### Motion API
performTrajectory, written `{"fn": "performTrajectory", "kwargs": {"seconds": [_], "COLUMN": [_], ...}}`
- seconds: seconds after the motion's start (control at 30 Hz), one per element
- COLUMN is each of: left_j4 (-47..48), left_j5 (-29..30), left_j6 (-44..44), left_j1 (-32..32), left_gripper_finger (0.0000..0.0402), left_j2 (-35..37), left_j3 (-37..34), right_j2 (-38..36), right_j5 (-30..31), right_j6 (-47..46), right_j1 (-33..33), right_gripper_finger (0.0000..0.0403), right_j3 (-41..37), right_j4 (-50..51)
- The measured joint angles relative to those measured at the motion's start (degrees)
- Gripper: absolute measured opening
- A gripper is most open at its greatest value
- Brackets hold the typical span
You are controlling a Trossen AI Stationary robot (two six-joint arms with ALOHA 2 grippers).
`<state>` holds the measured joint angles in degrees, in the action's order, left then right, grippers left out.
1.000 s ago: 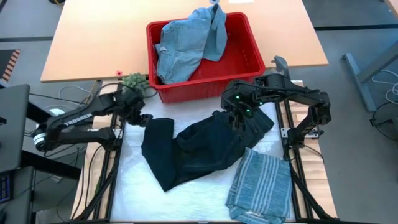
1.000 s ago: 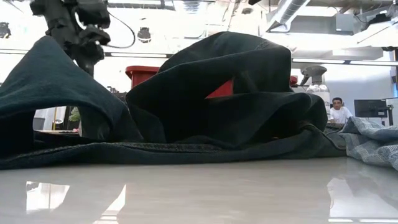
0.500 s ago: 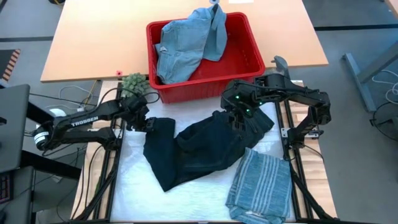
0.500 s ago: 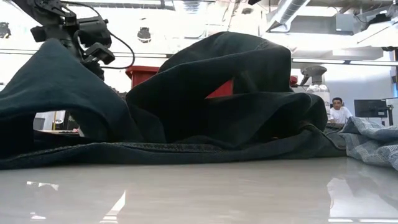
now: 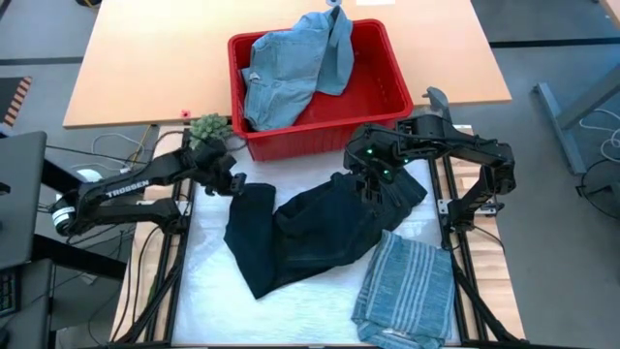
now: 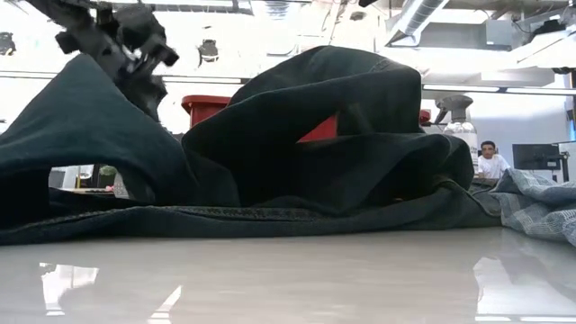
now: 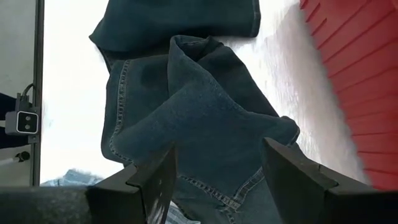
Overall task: Fold Laundry from Bin
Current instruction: Fold the blue denim pants
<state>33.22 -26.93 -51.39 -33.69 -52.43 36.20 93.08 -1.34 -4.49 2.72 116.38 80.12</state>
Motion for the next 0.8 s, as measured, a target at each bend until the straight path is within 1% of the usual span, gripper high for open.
{"fn": "performTrajectory", "kwargs": {"seconds": [0.07, 0.13, 0.17, 0.23, 0.27, 0.3, 0.4, 0.47, 0.53, 0.67, 0.8], "left_j4": [0.7, 3.4, 6.7, 15.6, 19.5, 22.0, 29.3, 31.0, 31.1, 27.0, 24.2], "left_j5": [0.2, 1.5, 3.8, 11.0, 13.4, 14.2, 12.3, 10.6, 10.8, 11.2, 10.8], "left_j6": [0.1, 0.4, 1.1, 4.2, 5.4, 6.6, 7.6, 7.7, 7.6, 7.5, 8.5], "left_j1": [0.0, 0.0, 0.0, 0.4, 0.5, 0.6, 0.7, 1.4, 2.1, 2.7, 2.7], "left_gripper_finger": [0.0, 0.0, 0.0, 0.0, 0.0001, 0.0003, 0.0025, 0.0052, 0.0086, 0.0165, 0.0242], "left_j2": [1.0, 2.0, 2.5, 4.1, 4.6, 5.2, 7.0, 7.8, 8.1, 7.2, 4.4], "left_j3": [3.1, 6.3, 8.0, 10.3, 11.1, 11.3, 11.3, 11.3, 11.3, 11.3, 11.3], "right_j2": [0.0, 0.0, 0.0, 0.0, 0.0, 0.0, 0.0, 0.0, 0.0, 0.0, 0.0], "right_j5": [0.2, 0.1, 0.1, 0.0, 0.0, 0.0, 0.0, 0.0, 0.0, -0.1, -0.1], "right_j6": [-0.1, -1.6, -2.2, -3.0, -3.0, -3.0, -2.5, -2.1, -1.7, -2.2, -5.1], "right_j1": [0.0, 0.0, 0.0, 0.0, 0.0, 0.0, 0.0, 0.0, 0.0, 0.0, 0.0], "right_gripper_finger": [0.0254, 0.0254, 0.0254, 0.0254, 0.0254, 0.0254, 0.0254, 0.0254, 0.0254, 0.0254, 0.0254], "right_j3": [0.0, 0.0, 0.0, 0.0, 0.0, 0.0, 0.0, 0.0, 0.0, 0.0, 0.0], "right_j4": [0.0, 0.2, 0.5, 1.0, 1.2, 1.2, 1.2, 1.2, 0.9, 0.5, 0.5]}}
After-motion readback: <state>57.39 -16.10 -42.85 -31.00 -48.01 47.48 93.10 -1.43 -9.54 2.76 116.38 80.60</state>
